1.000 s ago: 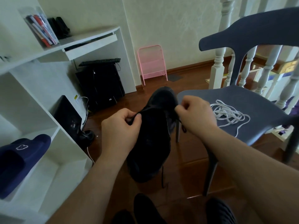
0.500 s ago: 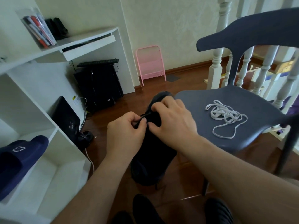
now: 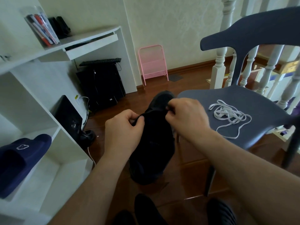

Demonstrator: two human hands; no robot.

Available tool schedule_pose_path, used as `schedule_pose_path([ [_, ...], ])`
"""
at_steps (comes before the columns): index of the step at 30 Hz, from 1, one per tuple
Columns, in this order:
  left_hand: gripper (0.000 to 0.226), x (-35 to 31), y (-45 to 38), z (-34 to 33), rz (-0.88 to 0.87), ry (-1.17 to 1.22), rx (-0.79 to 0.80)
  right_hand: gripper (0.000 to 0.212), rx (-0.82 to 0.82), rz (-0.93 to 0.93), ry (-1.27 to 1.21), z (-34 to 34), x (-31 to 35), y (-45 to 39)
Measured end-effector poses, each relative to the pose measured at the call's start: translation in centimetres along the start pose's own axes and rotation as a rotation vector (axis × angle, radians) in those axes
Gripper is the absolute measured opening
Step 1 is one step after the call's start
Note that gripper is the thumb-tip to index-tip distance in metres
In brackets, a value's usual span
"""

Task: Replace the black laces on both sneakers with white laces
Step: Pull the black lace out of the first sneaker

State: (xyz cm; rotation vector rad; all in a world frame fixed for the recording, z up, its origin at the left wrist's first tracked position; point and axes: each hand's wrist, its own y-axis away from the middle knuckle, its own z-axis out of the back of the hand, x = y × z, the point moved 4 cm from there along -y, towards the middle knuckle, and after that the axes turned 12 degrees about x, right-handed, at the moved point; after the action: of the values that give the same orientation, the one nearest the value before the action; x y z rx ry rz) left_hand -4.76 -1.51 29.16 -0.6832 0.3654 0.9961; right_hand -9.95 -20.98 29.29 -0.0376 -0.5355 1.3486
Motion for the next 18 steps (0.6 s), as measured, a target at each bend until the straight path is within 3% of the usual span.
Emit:
schedule_pose_path([
  [3,0.012,1.5,-0.5,1.8,0.057,0.013,-0.071,0.014,0.101,-0.226,-0.063,1.3,-4.0,-0.1],
  [7,0.012,1.8,-0.3,1.8,0.036,0.006,-0.055,0.019,0.438,-0.323,-0.041,0.5,-5.4,0.5],
  [10,0.013,1.1,-0.1,1.0,0.027,0.008,-0.032,0.038,0.300,-0.254,-0.103,1.1,-3.3,0.2],
  [13,0.014,0.3,0.2,0.3,-0.003,0.015,-0.005,0.035,0.120,-0.048,-0.129,1.7,0.2,0.3],
  [18,0.016,-0.9,0.8,-0.9,-0.069,0.007,0.041,0.032,0.210,0.054,0.082,-0.9,2.7,0.5],
])
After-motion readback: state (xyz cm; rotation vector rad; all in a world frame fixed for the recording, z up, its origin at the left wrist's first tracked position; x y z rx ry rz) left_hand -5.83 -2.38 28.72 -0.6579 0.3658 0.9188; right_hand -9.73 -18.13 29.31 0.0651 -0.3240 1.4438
